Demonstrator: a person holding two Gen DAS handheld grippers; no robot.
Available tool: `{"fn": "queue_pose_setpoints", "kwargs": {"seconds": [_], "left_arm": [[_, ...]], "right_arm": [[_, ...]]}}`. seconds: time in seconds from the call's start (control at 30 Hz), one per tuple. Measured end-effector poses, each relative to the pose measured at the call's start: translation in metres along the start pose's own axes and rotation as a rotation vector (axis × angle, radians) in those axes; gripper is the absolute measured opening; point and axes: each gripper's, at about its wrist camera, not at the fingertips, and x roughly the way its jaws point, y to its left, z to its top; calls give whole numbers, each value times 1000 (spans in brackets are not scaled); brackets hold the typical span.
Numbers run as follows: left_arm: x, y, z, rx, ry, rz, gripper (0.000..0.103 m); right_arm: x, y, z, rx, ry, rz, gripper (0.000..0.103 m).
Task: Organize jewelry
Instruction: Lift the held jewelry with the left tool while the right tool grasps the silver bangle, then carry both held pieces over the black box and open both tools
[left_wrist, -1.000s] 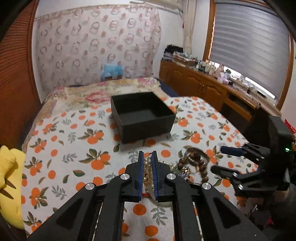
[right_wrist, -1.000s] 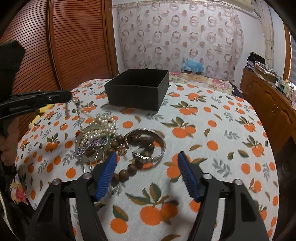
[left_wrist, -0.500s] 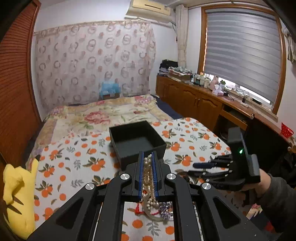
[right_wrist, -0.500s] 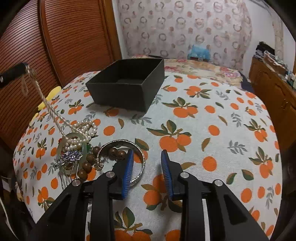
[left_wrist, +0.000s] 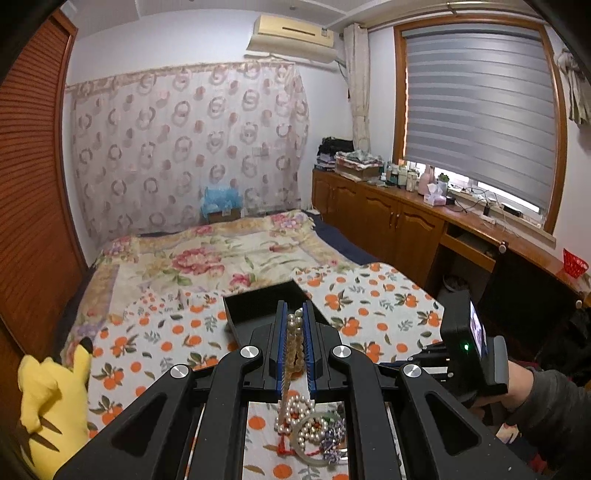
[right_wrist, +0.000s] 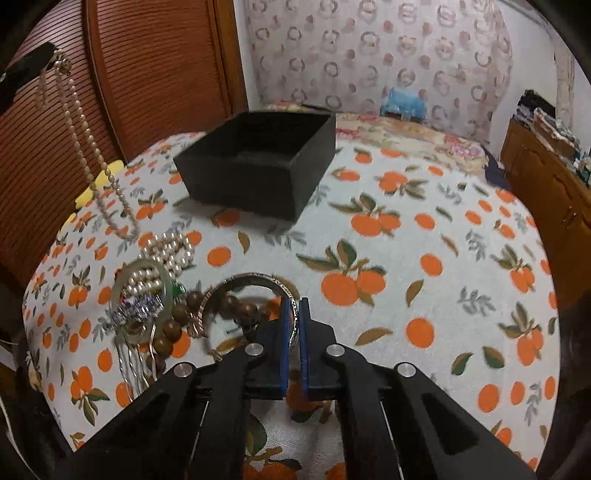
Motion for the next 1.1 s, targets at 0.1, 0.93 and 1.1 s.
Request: {"fn": "queue_pose_setpoints", "kwargs": {"seconds": [0.1, 0.93, 1.1], "left_arm": [[-3, 1, 11, 9, -21, 13, 7], [35, 21, 62, 18, -24, 117, 7], [55, 22, 65, 9, -1, 115, 7]], "right_arm": [[-9, 1, 9, -7, -33, -19, 5], [34, 4, 128, 33, -139, -5, 6], [56, -1, 126, 60, -89, 40, 11]]}}
